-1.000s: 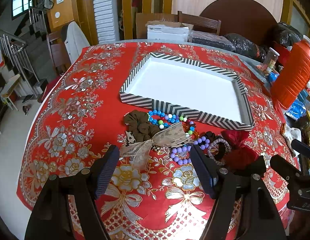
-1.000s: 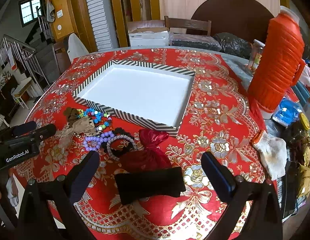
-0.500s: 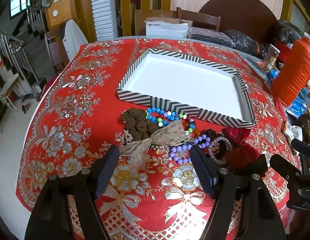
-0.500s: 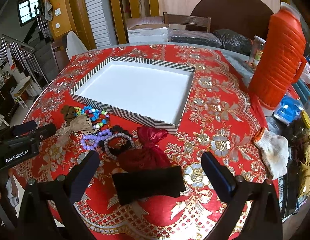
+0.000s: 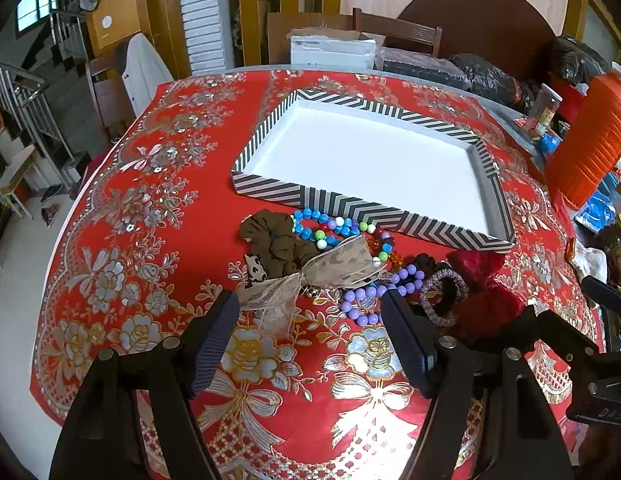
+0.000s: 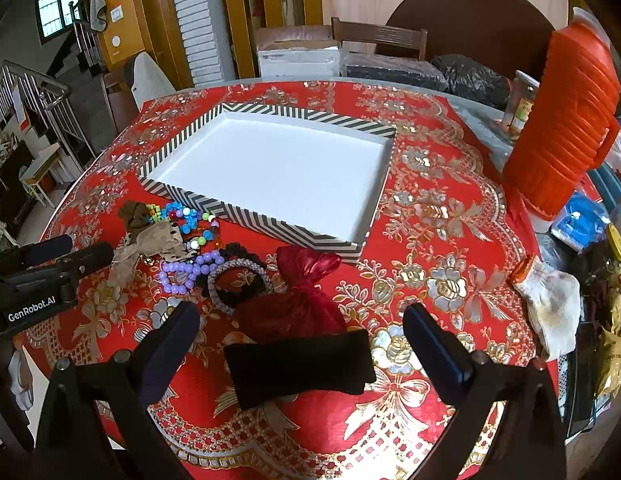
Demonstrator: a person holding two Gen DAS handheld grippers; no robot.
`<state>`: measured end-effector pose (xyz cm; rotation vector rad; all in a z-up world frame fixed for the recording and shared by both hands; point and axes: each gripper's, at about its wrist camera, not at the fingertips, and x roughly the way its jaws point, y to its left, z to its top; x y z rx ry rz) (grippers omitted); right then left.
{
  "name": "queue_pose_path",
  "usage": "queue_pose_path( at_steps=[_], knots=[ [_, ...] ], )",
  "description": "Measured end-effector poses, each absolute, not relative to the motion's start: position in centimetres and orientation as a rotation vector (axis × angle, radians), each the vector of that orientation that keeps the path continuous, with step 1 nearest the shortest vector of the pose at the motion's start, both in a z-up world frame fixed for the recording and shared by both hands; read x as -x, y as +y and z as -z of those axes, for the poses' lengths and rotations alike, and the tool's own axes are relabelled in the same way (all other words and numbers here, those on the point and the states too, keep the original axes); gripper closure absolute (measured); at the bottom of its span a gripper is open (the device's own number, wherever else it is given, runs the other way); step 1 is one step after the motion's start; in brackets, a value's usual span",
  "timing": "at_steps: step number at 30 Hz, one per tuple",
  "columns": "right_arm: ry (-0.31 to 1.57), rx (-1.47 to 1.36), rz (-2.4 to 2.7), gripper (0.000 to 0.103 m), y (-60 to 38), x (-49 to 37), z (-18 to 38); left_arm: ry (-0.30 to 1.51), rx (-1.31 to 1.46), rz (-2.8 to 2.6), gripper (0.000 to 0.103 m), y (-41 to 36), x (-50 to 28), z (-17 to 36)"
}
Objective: Organize jewelry
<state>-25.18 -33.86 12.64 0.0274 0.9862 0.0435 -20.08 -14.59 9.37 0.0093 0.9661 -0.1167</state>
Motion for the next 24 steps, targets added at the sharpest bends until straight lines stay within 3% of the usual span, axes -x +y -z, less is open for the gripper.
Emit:
queue_pose_path(
  at_steps=[24],
  knots=[
    [1.006,-0.017,-0.043,0.000,-33.87,24.55,-12.02,0.991,-0.007,0.128,0.046,-14.60,19.68,-8.86]
  ],
)
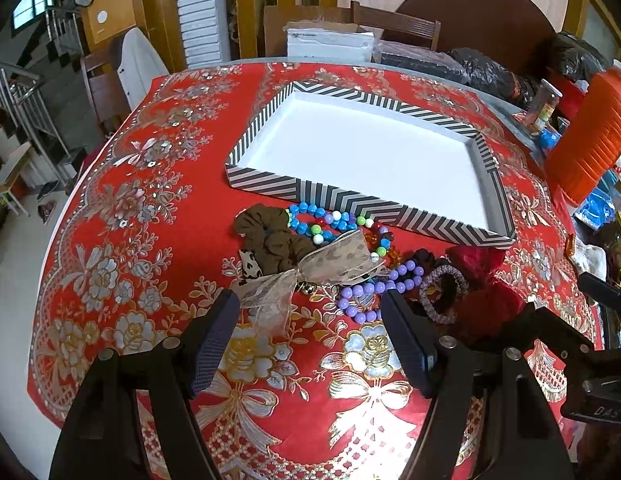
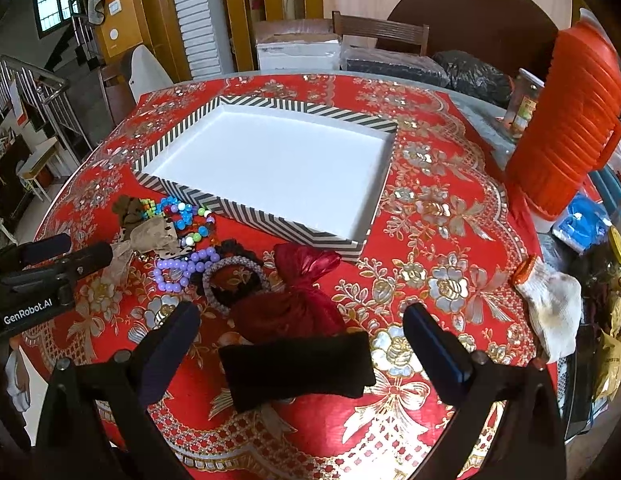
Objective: Organize jewelry
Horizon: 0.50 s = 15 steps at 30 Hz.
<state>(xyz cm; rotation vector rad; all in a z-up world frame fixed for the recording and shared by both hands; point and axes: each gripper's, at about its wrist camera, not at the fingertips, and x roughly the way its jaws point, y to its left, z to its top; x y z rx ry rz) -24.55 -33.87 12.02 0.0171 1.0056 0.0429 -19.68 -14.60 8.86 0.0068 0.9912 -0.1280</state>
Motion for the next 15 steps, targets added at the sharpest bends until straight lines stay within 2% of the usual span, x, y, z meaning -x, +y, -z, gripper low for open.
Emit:
queue_pose_path(
  at_steps=[15],
  knots=[
    [1.012,-0.088,-0.024,0.000,-36.6,24.5,-11.4,1.042,0.125,0.116,0.046,-9.2,18.0,-8.2]
  ],
)
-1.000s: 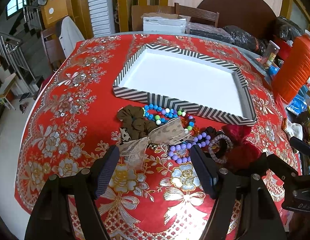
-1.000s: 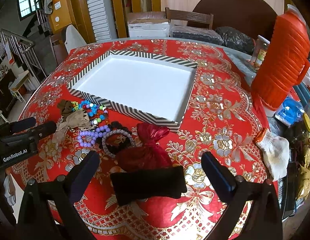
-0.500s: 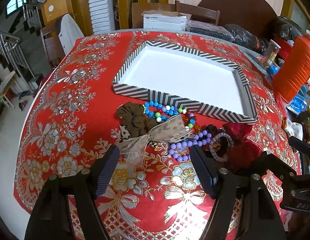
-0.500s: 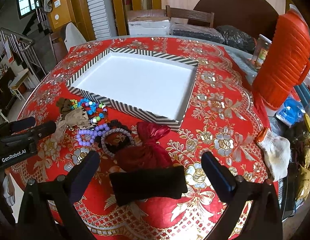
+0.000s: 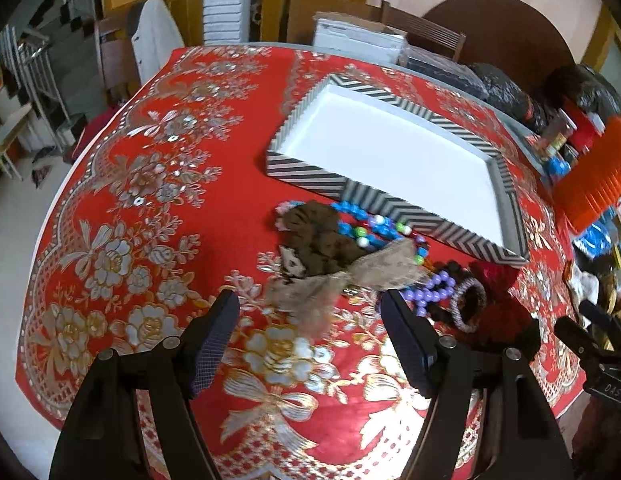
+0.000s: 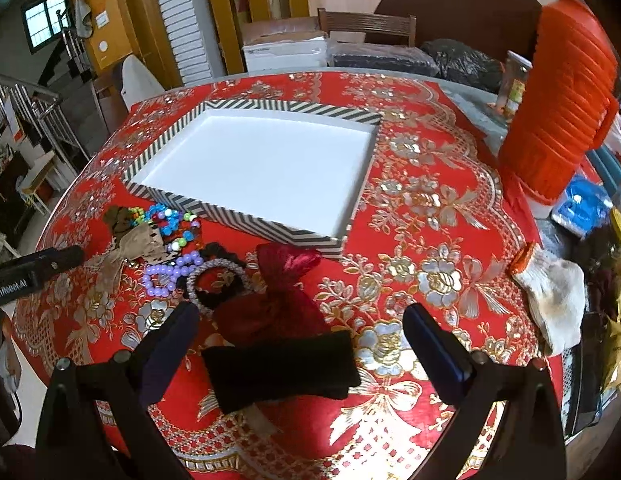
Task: Organize jewelry
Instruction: 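Grasp the brown scrunchie with tan ribbon with left tool while right tool grasps red velvet bow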
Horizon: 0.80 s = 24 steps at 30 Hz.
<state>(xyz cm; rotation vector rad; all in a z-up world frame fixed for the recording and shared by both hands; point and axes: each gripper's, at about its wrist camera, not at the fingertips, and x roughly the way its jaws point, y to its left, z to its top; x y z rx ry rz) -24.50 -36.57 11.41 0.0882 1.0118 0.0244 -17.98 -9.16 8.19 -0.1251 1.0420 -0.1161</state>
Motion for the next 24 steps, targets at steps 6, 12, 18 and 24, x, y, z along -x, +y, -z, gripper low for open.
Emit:
queue_pose_path(
  at_steps=[6,12,18,24],
  knots=[
    [1.032,-0.137,-0.004,0.007,-38.4,24.4,-10.5,1.052,0.154,0.121,0.046,-7.7,16.2,-8.0],
    [1.063,-0.183,0.008,0.027,-39.8,23.5,-9.1,1.055,0.129,0.152,0.046,-8.5,13.6,-7.6],
    [1.073,-0.190,-0.031,0.031,-38.9,21.5,-8.2,1.071,0.094,0.190,0.046,-9.6,11.2,-6.8],
    [1.128,-0.156,-0.056,0.032,-37.2,18.8,-5.9,1.114,0.051,0.247,0.077,-10.8,9.5,-5.4]
  ],
)
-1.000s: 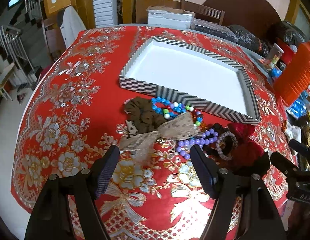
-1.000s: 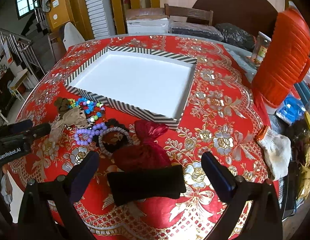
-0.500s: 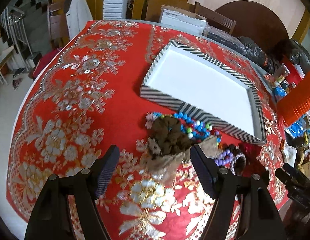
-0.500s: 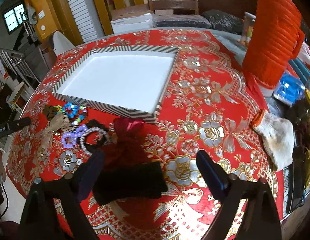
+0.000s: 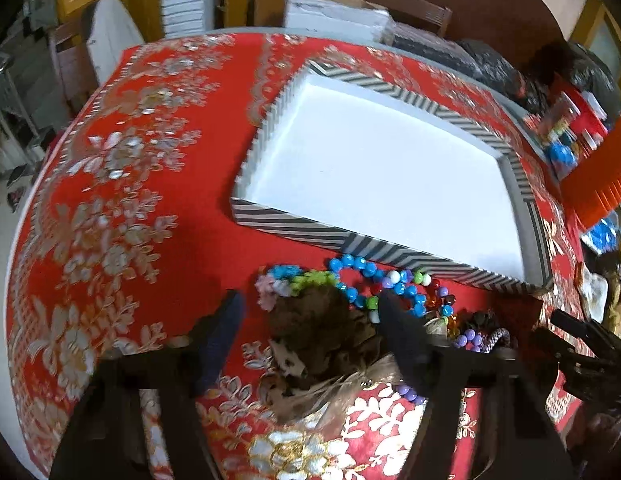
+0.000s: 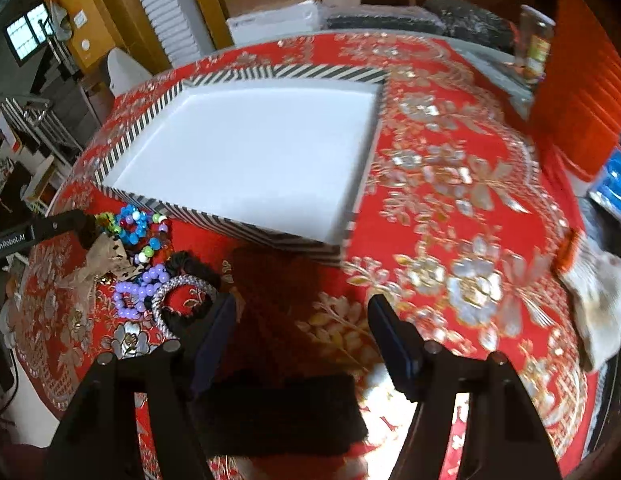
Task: Organize jewelry
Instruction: 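Grasp the brown scrunchie with tan ribbon with left tool while right tool grasps red velvet bow, then carry scrunchie into the tray and open left tool while right tool releases red bow there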
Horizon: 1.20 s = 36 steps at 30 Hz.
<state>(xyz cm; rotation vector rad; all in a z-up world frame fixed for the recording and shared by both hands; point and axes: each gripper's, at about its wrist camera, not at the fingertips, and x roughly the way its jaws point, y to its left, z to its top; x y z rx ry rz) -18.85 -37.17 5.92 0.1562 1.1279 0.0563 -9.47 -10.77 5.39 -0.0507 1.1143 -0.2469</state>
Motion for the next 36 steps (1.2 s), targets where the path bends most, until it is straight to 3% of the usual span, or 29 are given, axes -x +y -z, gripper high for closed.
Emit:
queue_pose_path(
  at_steps=[2,4,7,24,36],
  knots=[
    [1.153,-0.150,-0.061,0.044,-36.7,18.3,-5.0,1.147,0.014,0.280,0.093,-11.3,9.0,-4.7],
    [1.159,-0.150,-0.073,0.057,-36.3,18.1,-4.4,1.153,0.009,0.303,0.098,-11.5,9.0,-4.4],
    [1.154,-0.163,-0.114,0.087,-36.0,17.9,-4.5,1.147,0.029,0.305,0.103,-11.2,9.3,-4.9],
    [0.989,-0.325,-0.199,0.090,-40.0,21.1,-11.2,1.008,0.208,0.318,0.103,-8.6,13.1,-15.1],
    [0.907,-0.353,-0.199,0.090,-41.1,16.8,-14.2,0.900,0.168,0.404,0.103,-13.1,7.7,-19.1]
  ],
)
